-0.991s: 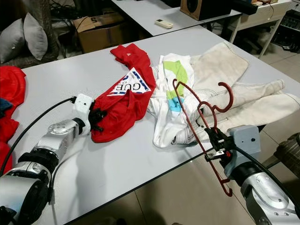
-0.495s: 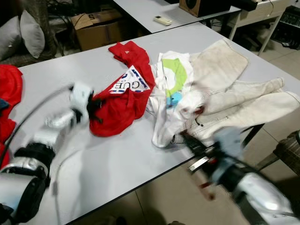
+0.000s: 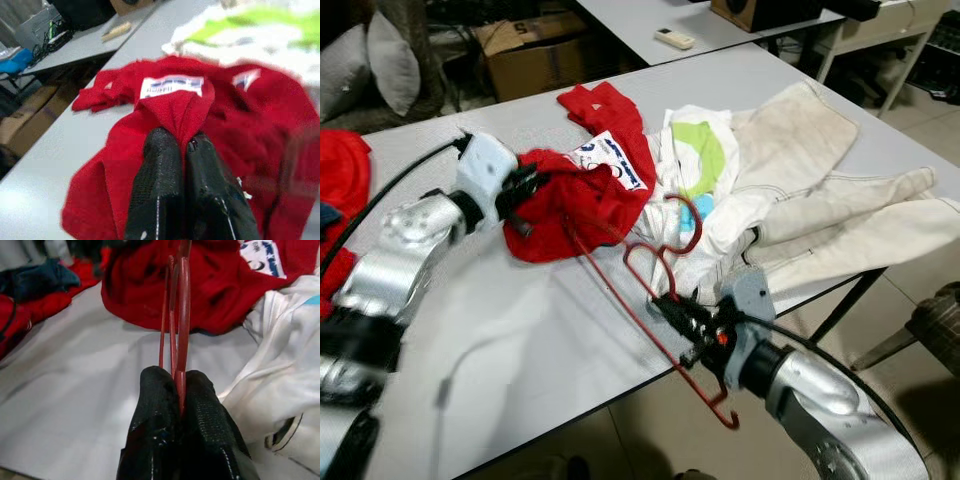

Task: Hang hanger

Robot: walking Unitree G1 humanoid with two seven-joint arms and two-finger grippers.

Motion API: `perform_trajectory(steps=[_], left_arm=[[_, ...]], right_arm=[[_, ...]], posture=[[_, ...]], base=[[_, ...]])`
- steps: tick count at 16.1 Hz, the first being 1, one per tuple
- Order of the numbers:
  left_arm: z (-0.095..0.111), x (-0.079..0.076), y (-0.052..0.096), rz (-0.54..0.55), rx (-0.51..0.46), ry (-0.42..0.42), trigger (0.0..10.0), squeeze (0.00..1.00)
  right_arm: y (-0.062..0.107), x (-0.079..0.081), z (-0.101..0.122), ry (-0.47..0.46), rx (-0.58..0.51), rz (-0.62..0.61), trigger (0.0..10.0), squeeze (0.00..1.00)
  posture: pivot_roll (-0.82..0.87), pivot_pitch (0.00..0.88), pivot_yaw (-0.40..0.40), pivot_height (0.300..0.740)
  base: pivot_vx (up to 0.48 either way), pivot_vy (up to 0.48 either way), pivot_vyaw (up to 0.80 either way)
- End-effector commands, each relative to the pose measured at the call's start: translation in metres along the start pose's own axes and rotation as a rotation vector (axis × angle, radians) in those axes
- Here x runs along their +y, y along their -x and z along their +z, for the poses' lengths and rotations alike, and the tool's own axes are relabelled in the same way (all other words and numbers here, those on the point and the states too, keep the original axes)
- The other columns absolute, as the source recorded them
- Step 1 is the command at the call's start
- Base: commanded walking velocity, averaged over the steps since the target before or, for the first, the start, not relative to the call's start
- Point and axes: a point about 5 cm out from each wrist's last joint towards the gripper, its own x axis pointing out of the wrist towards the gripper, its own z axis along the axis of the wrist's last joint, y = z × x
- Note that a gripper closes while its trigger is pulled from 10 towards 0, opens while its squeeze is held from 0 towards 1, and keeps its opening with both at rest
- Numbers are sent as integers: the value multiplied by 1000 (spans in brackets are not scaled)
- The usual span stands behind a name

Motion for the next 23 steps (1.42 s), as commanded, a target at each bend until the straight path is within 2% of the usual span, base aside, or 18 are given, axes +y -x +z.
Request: perform_trajectory(steps=[1,2,4,5,6,7,8,9,11,13,14,17,20,21,22,23], left_arm=[[5,0,4,-1,9,-80,275,0],[5,-2,6,0,29,-106,863,0],[2,-7,7,-2,70,-195,1333,0],[5,-10,7,-3,60,-177,3020,0],[7,-13,6,-11,57,-170,2980,0],[6,-14,6,-4,72,-143,10000,0],[5,-15,6,-15,69,-101,10000,0],[3,-16,6,-26,60,-45,10000,1000],[2,-15,4,-24,65,-20,10000,1000],[-1,-12,2,12,85,-42,10000,1000],[-6,-15,1,-14,102,-38,10000,0],[-13,-15,0,-20,140,-64,10000,0],[-25,-17,-3,-21,193,-66,1569,0],[-27,-18,-3,-26,200,-65,1569,0],[-29,-20,-4,-33,207,-57,4588,0],[-30,-20,-4,-34,208,-54,4353,0]], right_arm=[[0,-3,4,-13,-17,-18,10000,0],[-2,-3,5,-20,-24,-19,10000,0],[-2,-1,8,-49,-41,-14,10000,0],[-1,-4,5,-70,-23,-55,10000,0],[-1,-9,0,-79,1,-96,10000,0],[1,-9,-3,-84,10,-103,10000,0],[1,-8,-3,-94,8,-101,10000,0],[2,-7,-4,-108,3,-99,10000,0],[2,-5,-5,-120,4,-90,10000,0],[1,-3,-5,-114,7,-81,10000,0],[2,-4,-3,-112,4,-78,10000,0],[5,-4,-2,-108,4,-79,10000,0],[5,-5,-2,-103,8,-84,10000,0],[5,-5,-2,-103,8,-83,10000,0],[4,-6,-3,-103,8,-82,10000,0],[4,-6,-3,-102,9,-82,10000,0]], posture=[[27,74,56,740],[31,74,55,740],[27,73,61,740],[26,69,69,740],[27,63,74,740],[29,59,73,740],[29,55,72,740],[34,52,68,740],[34,50,65,740],[27,52,65,740],[21,55,63,740],[14,60,62,740],[14,60,62,740],[14,60,62,740],[16,59,64,740],[16,59,65,740]], base=[[0,0,0],[0,0,0],[0,0,0],[0,0,0],[0,0,0],[0,0,0],[0,0,0],[0,0,0],[0,0,0],[0,0,0],[0,0,0],[0,0,0],[0,0,0],[0,0,0],[0,0,0],[0,0,0]])
